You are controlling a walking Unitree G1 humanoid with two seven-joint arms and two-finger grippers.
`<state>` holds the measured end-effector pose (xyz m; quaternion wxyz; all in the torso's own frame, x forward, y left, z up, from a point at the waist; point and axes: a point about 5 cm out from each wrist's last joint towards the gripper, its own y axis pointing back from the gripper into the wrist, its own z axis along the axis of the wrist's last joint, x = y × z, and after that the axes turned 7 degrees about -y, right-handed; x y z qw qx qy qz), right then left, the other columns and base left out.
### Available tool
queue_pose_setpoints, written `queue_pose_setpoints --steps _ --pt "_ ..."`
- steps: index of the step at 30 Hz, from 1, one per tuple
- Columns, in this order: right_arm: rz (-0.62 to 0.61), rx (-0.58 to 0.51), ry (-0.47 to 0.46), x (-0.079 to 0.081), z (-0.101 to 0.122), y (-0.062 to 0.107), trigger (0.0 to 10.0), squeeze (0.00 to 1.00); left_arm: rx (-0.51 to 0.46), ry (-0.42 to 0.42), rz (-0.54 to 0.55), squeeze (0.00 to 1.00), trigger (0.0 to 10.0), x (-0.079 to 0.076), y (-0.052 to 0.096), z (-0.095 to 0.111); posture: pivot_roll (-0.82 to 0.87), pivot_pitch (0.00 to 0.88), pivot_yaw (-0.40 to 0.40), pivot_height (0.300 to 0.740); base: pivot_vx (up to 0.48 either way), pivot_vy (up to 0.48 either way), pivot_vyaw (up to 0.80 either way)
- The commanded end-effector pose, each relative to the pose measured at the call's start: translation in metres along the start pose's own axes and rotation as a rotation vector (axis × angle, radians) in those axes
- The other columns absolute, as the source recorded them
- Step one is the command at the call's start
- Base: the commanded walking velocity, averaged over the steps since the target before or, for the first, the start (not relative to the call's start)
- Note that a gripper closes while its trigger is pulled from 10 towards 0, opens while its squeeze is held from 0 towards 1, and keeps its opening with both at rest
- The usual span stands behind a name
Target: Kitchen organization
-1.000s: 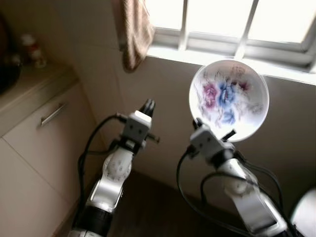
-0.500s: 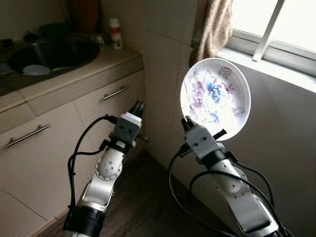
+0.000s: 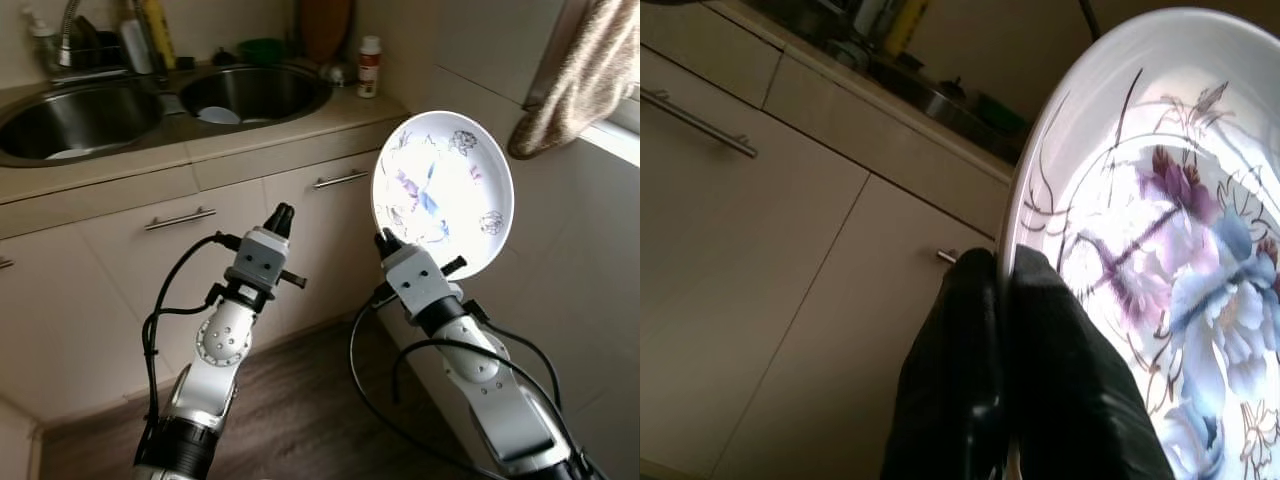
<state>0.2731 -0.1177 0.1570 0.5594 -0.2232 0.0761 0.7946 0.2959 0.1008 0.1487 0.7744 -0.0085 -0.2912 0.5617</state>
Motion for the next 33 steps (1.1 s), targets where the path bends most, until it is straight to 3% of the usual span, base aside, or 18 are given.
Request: queue_pose_setpoints --steps 1,9,10,11,16,30,33 --pt "-0.002 -0.059 0.012 -0.001 0.011 -0.005 0.0 0.00 -0.006 -0.020 0.015 0.00 10.0 0.007 -0.001 0.001 -0.09 0.000 -0.040 0.740 0.000 0.000 0.80" --pt "0.003 -0.068 0.023 -0.001 0.012 -0.008 0.0 0.00 -0.014 -0.015 0.029 0.00 10.0 0.010 -0.001 0.002 -0.09 0.000 -0.041 0.740 0.000 0.000 0.80" --pt "0.002 -0.070 0.023 -0.001 0.012 -0.009 3.5 0.00 -0.017 -0.013 0.034 0.00 10.0 0.010 -0.001 0.002 -0.09 0.000 -0.041 0.740 0.000 0.000 0.80" --pt "-0.003 -0.072 0.002 -0.002 0.012 -0.009 9.9 0.00 -0.019 -0.012 0.036 0.00 10.0 0.011 -0.001 0.003 -0.08 0.000 -0.041 0.740 0.000 0.000 0.80" --pt "-0.053 -0.077 -0.110 -0.010 0.013 -0.012 10.0 0.00 -0.024 -0.010 0.050 0.00 10.0 0.013 -0.002 0.003 -0.08 0.000 -0.041 0.740 0.000 0.000 0.44" --pt "-0.060 -0.088 -0.115 -0.011 0.014 -0.016 10.0 0.00 -0.040 -0.011 0.074 0.00 10.0 0.018 -0.002 0.006 -0.08 0.000 -0.039 0.740 0.291 0.000 0.00" --pt "-0.049 -0.091 -0.063 -0.009 0.015 -0.017 10.0 0.00 -0.043 -0.010 0.074 0.00 10.0 0.017 -0.003 0.006 -0.08 0.000 -0.038 0.740 0.380 0.000 0.19"
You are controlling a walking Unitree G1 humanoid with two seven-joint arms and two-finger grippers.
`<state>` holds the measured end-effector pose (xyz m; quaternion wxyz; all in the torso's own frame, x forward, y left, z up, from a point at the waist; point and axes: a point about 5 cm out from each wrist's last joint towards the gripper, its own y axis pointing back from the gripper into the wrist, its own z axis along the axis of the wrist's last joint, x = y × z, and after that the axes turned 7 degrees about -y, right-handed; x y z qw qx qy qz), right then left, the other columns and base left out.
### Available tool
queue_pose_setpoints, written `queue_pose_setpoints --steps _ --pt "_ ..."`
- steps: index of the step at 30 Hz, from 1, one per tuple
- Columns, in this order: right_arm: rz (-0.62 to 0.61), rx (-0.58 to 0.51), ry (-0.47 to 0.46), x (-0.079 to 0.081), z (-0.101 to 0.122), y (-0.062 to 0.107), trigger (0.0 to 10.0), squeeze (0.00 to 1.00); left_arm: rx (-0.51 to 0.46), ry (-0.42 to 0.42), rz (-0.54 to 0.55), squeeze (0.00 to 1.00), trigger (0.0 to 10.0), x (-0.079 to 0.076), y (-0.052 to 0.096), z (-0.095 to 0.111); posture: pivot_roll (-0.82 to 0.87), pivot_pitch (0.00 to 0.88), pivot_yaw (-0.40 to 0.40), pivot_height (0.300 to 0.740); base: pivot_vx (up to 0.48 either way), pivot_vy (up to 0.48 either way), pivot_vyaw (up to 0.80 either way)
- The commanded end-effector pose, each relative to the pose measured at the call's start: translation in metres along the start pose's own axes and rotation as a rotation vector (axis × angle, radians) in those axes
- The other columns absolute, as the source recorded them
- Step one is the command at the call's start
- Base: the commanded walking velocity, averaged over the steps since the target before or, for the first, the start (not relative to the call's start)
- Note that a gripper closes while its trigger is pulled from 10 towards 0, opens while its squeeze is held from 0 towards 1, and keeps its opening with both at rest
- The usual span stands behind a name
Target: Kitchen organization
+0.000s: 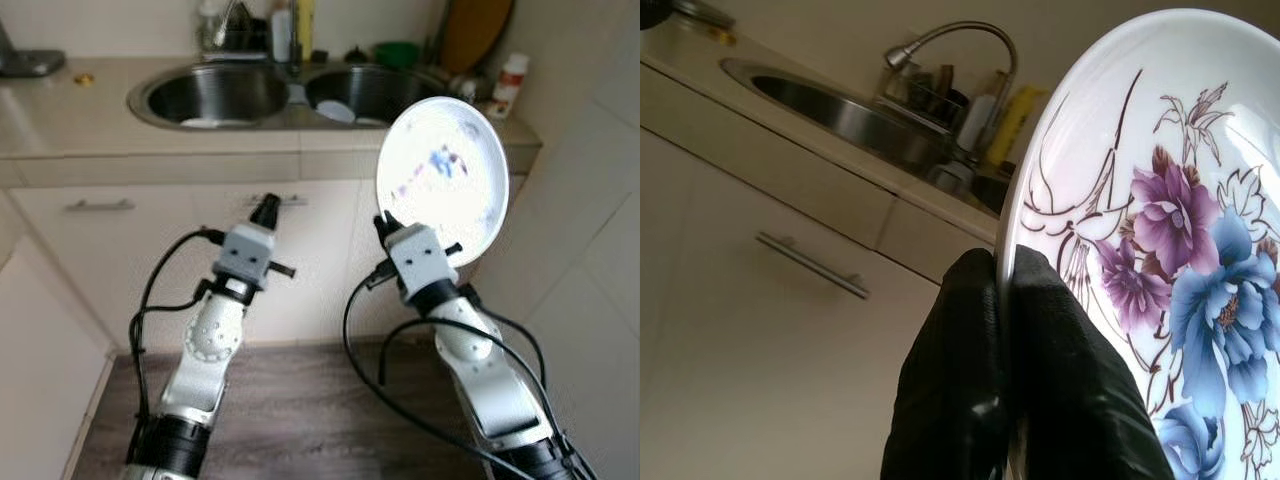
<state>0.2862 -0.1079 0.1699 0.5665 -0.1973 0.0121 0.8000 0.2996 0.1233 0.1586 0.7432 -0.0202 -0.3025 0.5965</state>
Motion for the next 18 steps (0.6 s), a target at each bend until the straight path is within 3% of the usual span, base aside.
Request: queue_pose_setpoints --steps 1,8,18 --pt "-0.016 -0.022 0.053 -0.007 0.004 0.000 10.0 0.00 -0.032 0.015 -0.021 0.00 10.0 -0.008 -0.004 0.007 -0.08 0.000 -0.038 0.740 0.379 0.000 0.57" --pt "-0.039 -0.043 0.033 -0.010 0.007 -0.002 10.0 0.00 -0.037 0.012 -0.011 0.00 10.0 -0.007 -0.004 0.008 -0.08 0.000 -0.043 0.740 0.378 0.000 0.77" --pt "-0.058 -0.100 0.038 -0.015 0.016 -0.005 10.0 0.00 -0.049 0.009 0.012 0.00 10.0 -0.004 -0.005 0.009 -0.08 0.000 -0.044 0.740 0.379 0.000 0.00"
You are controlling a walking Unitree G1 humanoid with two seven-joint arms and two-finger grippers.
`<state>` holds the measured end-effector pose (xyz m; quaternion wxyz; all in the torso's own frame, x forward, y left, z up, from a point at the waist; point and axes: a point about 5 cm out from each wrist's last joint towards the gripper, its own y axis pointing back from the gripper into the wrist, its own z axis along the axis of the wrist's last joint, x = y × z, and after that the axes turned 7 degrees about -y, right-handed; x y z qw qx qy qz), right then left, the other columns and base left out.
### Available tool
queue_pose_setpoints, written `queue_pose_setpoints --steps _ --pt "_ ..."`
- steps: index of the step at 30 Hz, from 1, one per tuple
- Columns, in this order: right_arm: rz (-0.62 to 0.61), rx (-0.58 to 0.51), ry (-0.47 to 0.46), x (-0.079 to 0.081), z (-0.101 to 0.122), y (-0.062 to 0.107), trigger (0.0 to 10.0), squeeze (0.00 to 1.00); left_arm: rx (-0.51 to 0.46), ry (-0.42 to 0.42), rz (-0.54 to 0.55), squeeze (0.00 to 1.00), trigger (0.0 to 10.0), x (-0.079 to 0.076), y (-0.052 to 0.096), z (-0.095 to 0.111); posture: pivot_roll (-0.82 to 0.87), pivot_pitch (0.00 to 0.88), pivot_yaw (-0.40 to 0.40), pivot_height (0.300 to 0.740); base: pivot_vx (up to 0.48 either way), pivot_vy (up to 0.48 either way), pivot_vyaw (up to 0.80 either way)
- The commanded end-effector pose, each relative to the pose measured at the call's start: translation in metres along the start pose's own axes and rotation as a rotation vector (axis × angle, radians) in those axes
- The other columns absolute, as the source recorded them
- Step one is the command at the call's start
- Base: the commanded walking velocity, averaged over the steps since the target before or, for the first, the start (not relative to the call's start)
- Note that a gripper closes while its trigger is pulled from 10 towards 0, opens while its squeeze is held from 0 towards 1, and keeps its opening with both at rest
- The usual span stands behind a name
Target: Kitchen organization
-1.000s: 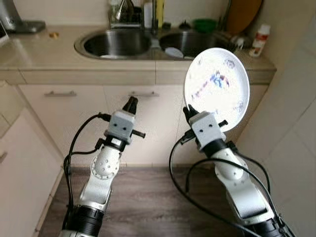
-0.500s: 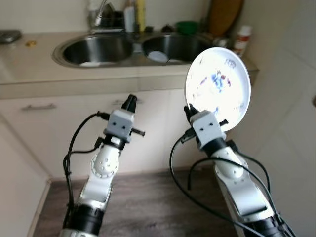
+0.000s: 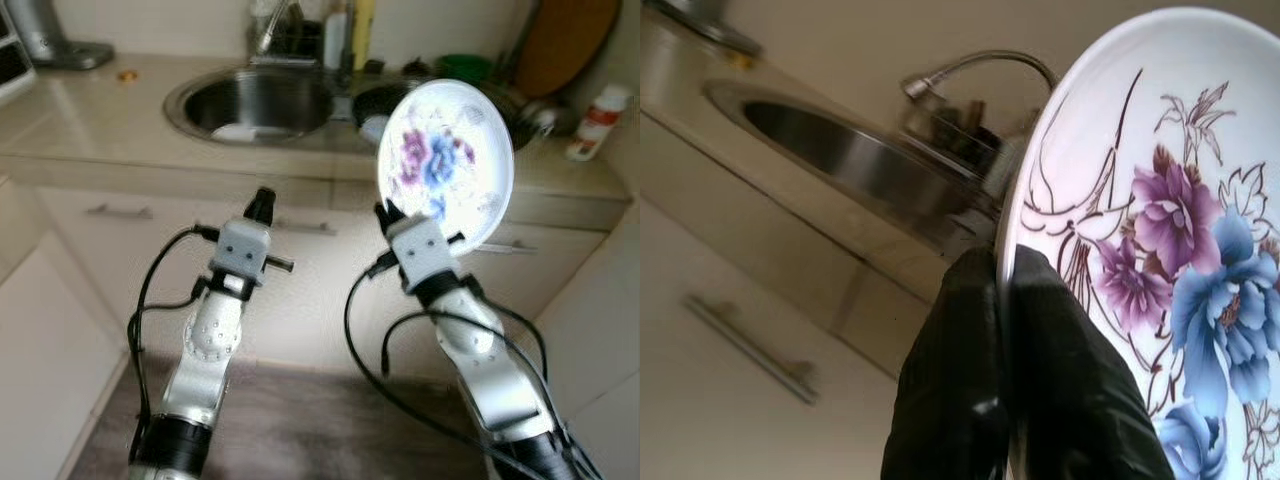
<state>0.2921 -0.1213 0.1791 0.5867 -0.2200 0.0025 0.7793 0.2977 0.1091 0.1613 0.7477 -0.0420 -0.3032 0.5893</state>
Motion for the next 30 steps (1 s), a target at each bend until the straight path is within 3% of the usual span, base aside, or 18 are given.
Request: queue_pose_setpoints --steps 1,16,30 --pt "0.001 -0.068 0.003 0.002 0.013 -0.003 10.0 0.00 -0.012 -0.020 0.014 0.00 10.0 0.007 -0.001 0.002 -0.08 0.000 -0.044 0.740 0.379 0.000 0.00" --pt "0.015 -0.122 0.041 0.001 0.024 -0.007 10.0 0.00 -0.026 -0.022 0.021 0.00 10.0 0.009 -0.002 0.004 -0.08 0.000 -0.040 0.740 0.378 0.000 0.00" --pt "0.010 -0.133 0.023 -0.001 0.026 -0.011 10.0 0.00 -0.028 -0.022 0.021 0.00 10.0 0.010 -0.003 0.004 -0.08 0.000 -0.039 0.740 0.378 0.000 0.00"
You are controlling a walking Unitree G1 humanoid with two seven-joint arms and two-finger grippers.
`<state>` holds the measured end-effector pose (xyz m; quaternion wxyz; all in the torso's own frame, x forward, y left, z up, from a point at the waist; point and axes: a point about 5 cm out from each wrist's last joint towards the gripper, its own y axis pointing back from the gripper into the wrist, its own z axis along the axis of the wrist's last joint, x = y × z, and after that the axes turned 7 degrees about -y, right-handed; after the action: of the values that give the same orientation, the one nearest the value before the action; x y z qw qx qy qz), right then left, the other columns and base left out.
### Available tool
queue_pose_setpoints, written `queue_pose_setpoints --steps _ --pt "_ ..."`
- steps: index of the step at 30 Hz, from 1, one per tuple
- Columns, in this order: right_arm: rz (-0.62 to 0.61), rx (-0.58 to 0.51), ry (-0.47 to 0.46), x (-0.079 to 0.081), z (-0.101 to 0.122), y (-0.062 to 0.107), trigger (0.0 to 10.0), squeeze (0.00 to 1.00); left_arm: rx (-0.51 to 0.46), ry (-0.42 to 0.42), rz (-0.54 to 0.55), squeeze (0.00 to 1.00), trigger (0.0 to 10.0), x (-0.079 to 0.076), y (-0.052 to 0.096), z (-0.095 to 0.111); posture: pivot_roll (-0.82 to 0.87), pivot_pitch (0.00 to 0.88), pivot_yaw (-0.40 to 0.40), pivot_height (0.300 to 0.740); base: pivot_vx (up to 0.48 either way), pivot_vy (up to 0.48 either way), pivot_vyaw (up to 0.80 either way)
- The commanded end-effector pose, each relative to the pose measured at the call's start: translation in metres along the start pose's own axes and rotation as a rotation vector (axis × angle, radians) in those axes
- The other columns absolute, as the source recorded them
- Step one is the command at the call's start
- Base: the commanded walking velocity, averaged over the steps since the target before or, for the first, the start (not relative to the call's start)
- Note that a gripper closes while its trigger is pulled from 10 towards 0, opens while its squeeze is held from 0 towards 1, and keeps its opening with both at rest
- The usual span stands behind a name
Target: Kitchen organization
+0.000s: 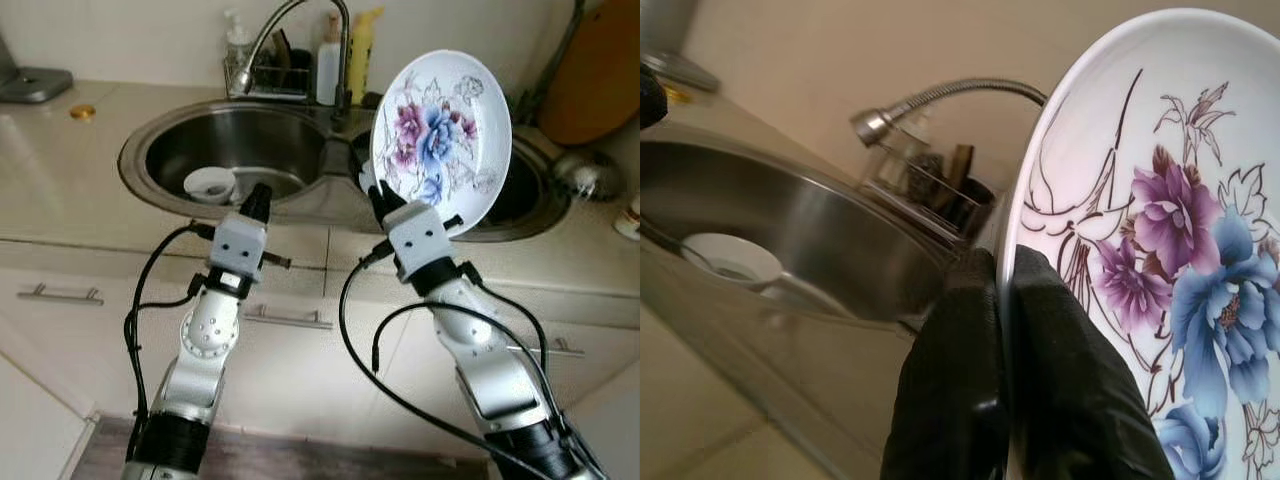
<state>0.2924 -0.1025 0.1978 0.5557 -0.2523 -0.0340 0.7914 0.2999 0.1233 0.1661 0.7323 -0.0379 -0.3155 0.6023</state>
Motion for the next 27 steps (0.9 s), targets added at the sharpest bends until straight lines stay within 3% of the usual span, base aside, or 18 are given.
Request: queue_pose_setpoints --steps 1,15,27 --pt "-0.034 -0.024 0.025 -0.012 0.005 0.000 10.0 0.00 -0.026 0.012 -0.014 0.00 10.0 -0.005 -0.004 0.006 -0.08 0.000 -0.039 0.740 0.379 0.000 0.00" --pt "-0.013 -0.013 0.008 -0.012 0.003 -0.004 10.0 0.00 -0.021 0.011 -0.014 0.00 10.0 -0.006 -0.003 0.006 -0.07 0.000 -0.044 0.740 0.374 0.000 0.00" --pt "0.042 0.166 -0.180 -0.010 -0.017 -0.011 10.0 0.00 -0.016 0.013 -0.028 0.00 10.0 -0.010 -0.003 0.005 -0.07 0.000 -0.043 0.740 0.021 0.000 0.00"
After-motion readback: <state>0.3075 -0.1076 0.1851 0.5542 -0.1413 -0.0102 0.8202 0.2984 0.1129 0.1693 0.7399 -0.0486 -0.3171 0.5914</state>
